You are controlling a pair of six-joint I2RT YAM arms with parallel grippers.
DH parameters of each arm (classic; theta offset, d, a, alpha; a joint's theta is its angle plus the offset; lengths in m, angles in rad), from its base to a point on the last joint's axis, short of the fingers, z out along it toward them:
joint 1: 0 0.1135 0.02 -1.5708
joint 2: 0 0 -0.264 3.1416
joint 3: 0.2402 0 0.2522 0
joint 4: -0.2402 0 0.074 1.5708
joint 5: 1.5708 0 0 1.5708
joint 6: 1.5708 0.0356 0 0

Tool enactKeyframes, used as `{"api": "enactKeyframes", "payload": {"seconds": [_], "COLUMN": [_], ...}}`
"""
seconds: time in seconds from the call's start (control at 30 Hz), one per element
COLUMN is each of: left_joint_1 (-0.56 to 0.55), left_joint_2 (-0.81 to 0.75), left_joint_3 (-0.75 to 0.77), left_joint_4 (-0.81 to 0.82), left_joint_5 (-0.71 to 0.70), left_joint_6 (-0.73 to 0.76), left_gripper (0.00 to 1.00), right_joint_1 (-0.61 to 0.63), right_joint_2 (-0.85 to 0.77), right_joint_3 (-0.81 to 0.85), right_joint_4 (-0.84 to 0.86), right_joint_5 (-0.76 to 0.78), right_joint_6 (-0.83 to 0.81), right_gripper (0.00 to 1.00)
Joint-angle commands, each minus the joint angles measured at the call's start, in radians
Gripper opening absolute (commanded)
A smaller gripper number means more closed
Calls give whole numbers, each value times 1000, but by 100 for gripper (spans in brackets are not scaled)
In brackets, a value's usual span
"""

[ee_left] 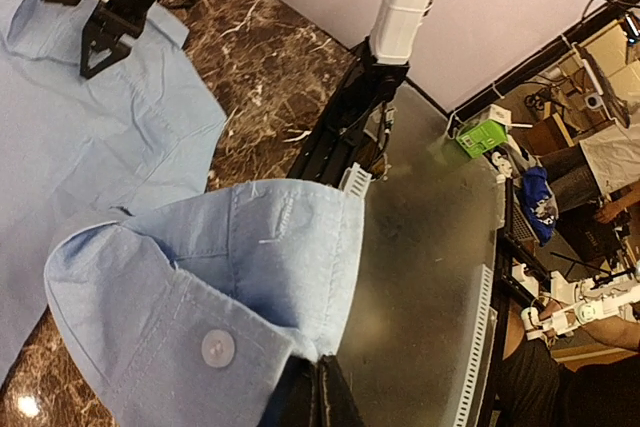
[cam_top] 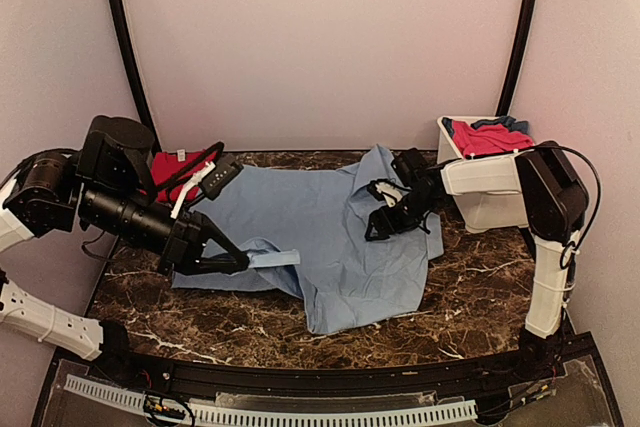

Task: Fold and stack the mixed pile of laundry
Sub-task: Adjust the flattened shirt at the center of the board.

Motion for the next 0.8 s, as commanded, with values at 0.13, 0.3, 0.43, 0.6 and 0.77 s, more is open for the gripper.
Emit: {"api": "enactKeyframes", "payload": {"seconds": [0.13,0.3,0.43,0.6,0.77], "left_joint_1": [4,33,113,318,426], "left_joint_2": [112,159,207,282,436], "left_joint_3": [184,235,215,45,-57], "left_joint_4": [201,279,297,356,450], "left_joint_5": [254,327,250,171,165], "left_joint_6": [92,68,-20,-168,-246], "left_gripper": [0,0,0,0,0], "right_joint_1": [-12,-12,-11,4,20], "right_joint_2": [-1,7,-54,-218,-347], "right_joint_3": [20,32,23,37,45], "right_joint_4": [0,-9,-2,-52,-97], "right_joint_5": [36,48,19,-27,-43], "right_joint_6": [-21,-22,-5,12,29], "right_gripper": [75,75,74,75,76]}}
